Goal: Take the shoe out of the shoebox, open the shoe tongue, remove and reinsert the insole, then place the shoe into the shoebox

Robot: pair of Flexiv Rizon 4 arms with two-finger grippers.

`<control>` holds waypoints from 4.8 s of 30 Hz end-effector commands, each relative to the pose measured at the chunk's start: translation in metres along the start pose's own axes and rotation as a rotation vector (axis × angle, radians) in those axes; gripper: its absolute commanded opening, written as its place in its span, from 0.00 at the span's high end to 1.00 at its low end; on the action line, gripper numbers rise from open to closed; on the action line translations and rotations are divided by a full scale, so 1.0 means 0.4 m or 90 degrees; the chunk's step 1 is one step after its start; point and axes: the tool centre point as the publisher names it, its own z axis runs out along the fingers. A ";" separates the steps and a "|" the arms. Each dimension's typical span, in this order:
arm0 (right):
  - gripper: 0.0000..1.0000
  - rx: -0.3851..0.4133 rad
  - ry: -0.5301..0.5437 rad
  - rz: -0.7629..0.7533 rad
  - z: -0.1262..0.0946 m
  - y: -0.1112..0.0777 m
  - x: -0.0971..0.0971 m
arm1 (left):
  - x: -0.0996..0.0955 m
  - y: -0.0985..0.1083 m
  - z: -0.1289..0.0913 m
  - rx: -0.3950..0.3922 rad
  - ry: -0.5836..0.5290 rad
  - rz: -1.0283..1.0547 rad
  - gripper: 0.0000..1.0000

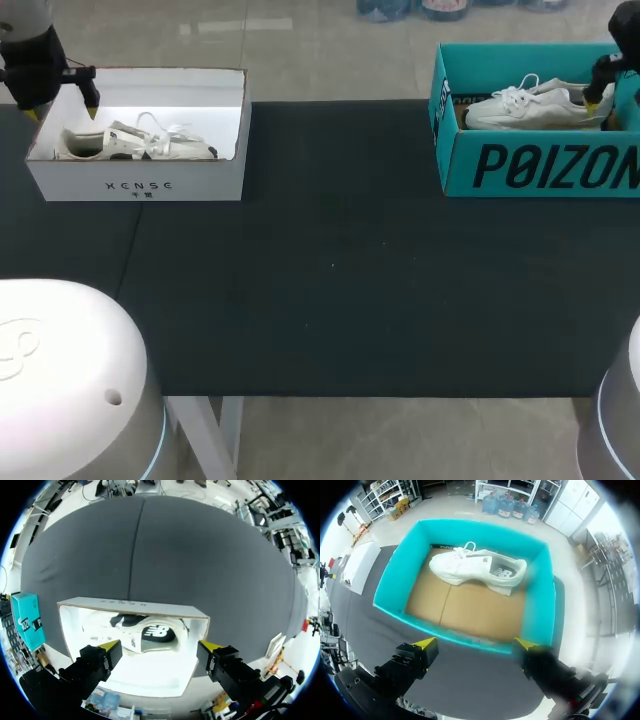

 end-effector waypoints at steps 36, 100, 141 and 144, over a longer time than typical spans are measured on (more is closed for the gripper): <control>0.00 0.043 -0.006 0.046 0.276 0.312 -0.254 | 0.001 0.000 0.000 0.000 0.000 0.001 0.00; 0.49 0.067 -0.042 0.084 0.363 0.331 -0.278 | 0.001 0.000 0.000 0.000 0.000 0.001 0.00; 1.00 0.048 -0.060 0.100 0.315 0.315 -0.291 | 0.001 0.000 0.000 0.000 0.000 0.001 0.00; 1.00 0.041 -0.061 0.102 0.298 0.313 -0.290 | 0.001 0.000 0.000 0.000 0.000 0.001 0.00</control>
